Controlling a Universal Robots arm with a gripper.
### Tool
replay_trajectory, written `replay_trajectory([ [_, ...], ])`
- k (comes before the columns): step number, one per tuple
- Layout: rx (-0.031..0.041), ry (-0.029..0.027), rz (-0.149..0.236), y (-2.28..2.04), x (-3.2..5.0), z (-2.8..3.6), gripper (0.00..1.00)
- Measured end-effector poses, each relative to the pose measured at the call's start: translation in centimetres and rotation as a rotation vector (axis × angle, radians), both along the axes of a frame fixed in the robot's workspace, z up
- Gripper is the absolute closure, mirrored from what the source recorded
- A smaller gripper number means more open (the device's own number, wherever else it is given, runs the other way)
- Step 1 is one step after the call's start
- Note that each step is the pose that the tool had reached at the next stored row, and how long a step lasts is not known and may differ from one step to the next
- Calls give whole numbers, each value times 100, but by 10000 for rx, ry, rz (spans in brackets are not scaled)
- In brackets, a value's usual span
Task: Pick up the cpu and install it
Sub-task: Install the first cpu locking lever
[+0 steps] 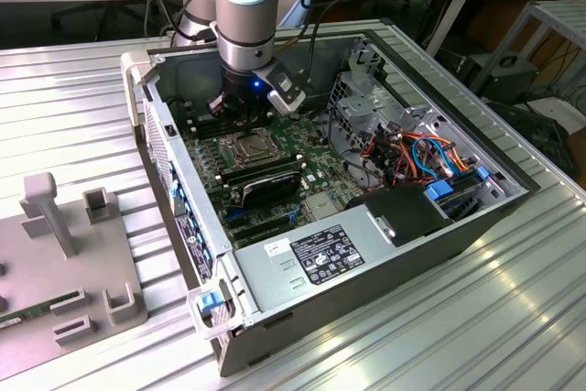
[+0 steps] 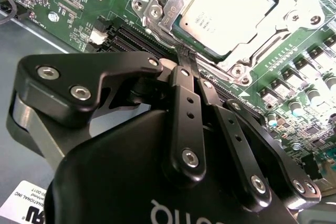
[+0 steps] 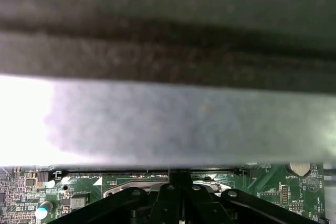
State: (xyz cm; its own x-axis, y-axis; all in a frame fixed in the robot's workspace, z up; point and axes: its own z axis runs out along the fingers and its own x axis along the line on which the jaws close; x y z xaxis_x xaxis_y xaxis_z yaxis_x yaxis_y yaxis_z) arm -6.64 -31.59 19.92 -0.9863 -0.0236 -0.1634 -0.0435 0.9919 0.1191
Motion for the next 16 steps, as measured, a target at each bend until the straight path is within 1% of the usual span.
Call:
replay_trajectory([
  [5, 6, -3, -1, 2, 1, 13, 89],
  [9, 2, -1, -2, 1, 0, 59, 89],
  [12, 1, 0, -2, 1, 0, 112, 89],
  [14, 1, -1, -2, 1, 0, 169, 89],
  [16, 0, 0, -2, 1, 0, 212, 89],
])
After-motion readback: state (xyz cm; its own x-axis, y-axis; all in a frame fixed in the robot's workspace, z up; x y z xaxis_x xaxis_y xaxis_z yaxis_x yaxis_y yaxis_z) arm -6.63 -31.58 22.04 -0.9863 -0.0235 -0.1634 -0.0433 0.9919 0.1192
